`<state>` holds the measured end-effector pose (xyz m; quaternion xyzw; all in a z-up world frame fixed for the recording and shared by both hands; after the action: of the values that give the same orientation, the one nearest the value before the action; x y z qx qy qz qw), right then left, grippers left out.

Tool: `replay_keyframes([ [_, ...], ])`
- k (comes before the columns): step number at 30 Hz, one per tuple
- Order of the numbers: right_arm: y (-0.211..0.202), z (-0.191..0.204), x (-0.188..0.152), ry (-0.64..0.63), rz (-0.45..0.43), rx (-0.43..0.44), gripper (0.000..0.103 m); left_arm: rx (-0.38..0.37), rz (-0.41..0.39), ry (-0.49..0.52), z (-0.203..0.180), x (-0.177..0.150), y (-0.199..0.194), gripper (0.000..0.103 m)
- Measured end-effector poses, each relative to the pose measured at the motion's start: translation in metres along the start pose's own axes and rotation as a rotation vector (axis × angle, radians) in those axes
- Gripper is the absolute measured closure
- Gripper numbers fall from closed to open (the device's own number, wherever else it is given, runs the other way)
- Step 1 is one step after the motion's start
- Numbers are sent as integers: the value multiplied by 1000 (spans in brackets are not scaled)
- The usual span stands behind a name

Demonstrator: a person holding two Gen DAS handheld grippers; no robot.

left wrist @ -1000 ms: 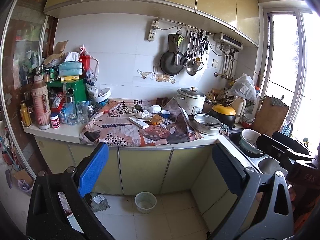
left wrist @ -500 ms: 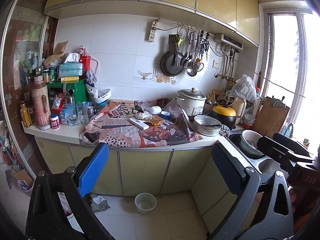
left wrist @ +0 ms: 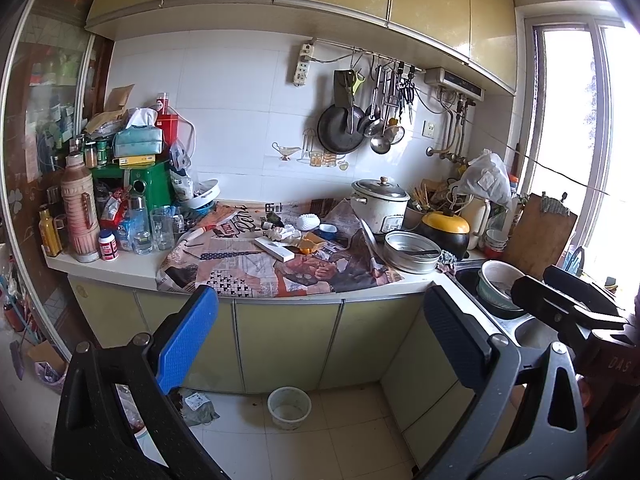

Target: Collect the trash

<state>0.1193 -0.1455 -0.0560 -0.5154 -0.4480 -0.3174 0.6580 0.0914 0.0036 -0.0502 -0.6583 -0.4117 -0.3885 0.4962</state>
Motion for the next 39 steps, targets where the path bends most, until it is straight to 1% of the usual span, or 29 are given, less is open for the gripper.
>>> replay_keyframes([
  [6,-1,-1,0,2,2,9,0,-1,-1,-1,2,0,-1,0],
  [12,0,-12,-2,7,9,20,0,14,-1,-1,0,0,2,0],
  [20,13,-24,-6,14,39,33,0,43,4,4,-7,-1,13,0],
  [24,23,-31,-5,24,46,33,0,54,17,5,-8,-1,26,0],
  [28,39,-37,-3,39,58,33,0,68,20,7,-4,4,45,0],
  [32,61,-44,1,45,68,15,0,84,18,12,8,14,74,0],
  [39,122,-52,17,69,76,-40,0,76,13,4,47,37,149,0],
])
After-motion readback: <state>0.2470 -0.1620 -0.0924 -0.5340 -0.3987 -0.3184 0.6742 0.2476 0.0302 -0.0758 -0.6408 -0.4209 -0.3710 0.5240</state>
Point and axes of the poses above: each gripper's, at about its wrist camera, not at the fingertips, and y roughly the way its jaws point, z to its left, x to its top, the point moved 8 cm from there along y, roughly the way its jaws point, and after that the axes turned 9 degrees about -x, right-handed, at the moved point
